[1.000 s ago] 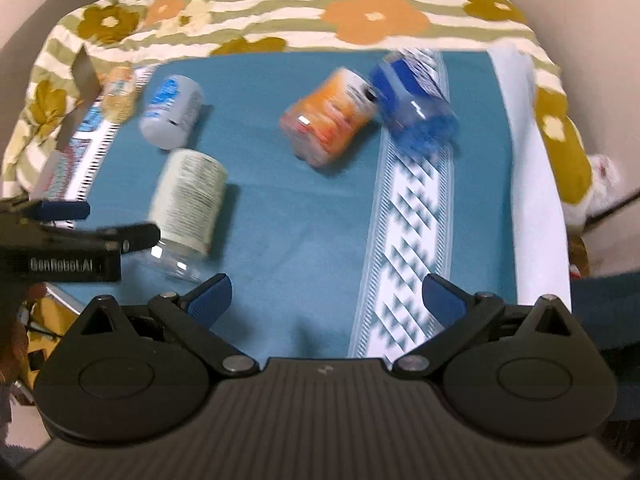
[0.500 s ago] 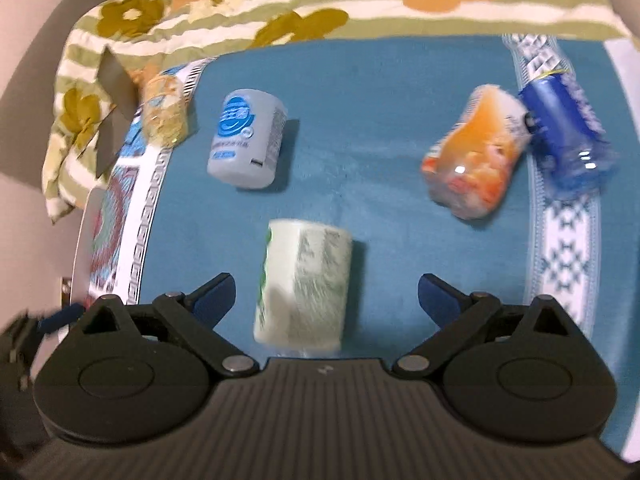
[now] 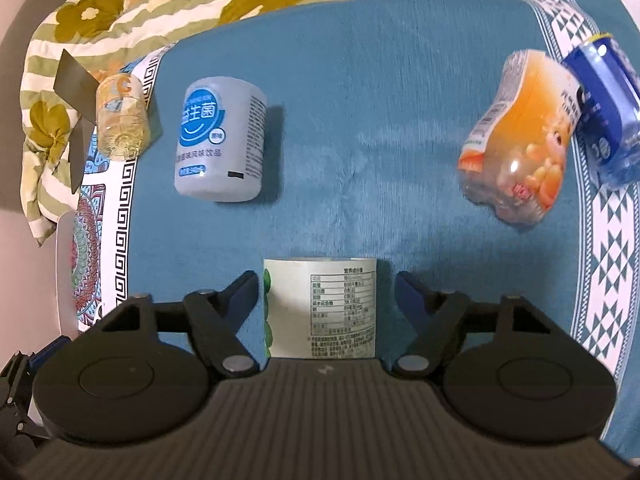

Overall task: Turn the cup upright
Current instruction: 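Lift the cup with the right gripper and rotate it upright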

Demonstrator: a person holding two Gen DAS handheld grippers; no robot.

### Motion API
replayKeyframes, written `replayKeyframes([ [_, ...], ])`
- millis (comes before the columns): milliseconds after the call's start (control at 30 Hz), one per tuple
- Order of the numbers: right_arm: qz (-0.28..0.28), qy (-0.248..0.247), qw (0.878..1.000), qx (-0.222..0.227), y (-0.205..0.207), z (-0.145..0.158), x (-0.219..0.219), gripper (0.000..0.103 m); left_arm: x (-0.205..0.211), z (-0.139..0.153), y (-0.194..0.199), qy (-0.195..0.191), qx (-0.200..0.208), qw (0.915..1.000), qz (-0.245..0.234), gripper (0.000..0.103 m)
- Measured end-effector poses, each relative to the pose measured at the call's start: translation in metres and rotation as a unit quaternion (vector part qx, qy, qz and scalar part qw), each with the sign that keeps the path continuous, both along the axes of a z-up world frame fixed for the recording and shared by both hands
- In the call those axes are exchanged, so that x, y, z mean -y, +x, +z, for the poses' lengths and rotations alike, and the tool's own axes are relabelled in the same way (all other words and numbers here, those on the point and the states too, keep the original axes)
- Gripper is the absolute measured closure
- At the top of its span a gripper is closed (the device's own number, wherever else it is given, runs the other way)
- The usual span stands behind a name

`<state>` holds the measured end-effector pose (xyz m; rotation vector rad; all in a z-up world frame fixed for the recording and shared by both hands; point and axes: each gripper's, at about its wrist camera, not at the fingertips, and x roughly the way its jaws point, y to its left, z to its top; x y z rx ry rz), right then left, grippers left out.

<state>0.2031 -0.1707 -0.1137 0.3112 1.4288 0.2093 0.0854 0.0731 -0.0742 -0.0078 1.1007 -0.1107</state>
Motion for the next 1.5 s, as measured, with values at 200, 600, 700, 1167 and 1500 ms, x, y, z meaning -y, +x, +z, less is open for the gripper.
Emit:
replayKeyframes([
  [200,-0.005,0.009,1.0,0.001,-0.002,-0.002,0.004,0.028,-0.004,-0.002,0.001,-0.003,-0.005,1.0,0.0,0.0],
  [600,-0.009,0.023,0.997,0.076,-0.032,0.046,0.004,0.032,-0.006,0.006,-0.002,-0.005,0.003,1.0,-0.007,0.0],
  [700,-0.023,0.014,0.989,0.147,-0.049,0.068,0.003,0.032,-0.006,0.009,-0.004,-0.006,0.008,0.9999,-0.007,0.0],
  [1167,-0.14,-0.067,0.88,0.448,-0.108,0.019,-0.03,0.03,-0.007,-0.003,-0.021,0.017,0.025,0.9992,-0.025,0.0],
  [1500,-0.119,-0.11,0.85,0.502,-0.131,-0.004,-0.048,0.028,-0.015,-0.013,-0.028,0.037,0.023,0.9986,-0.03,0.0],
])
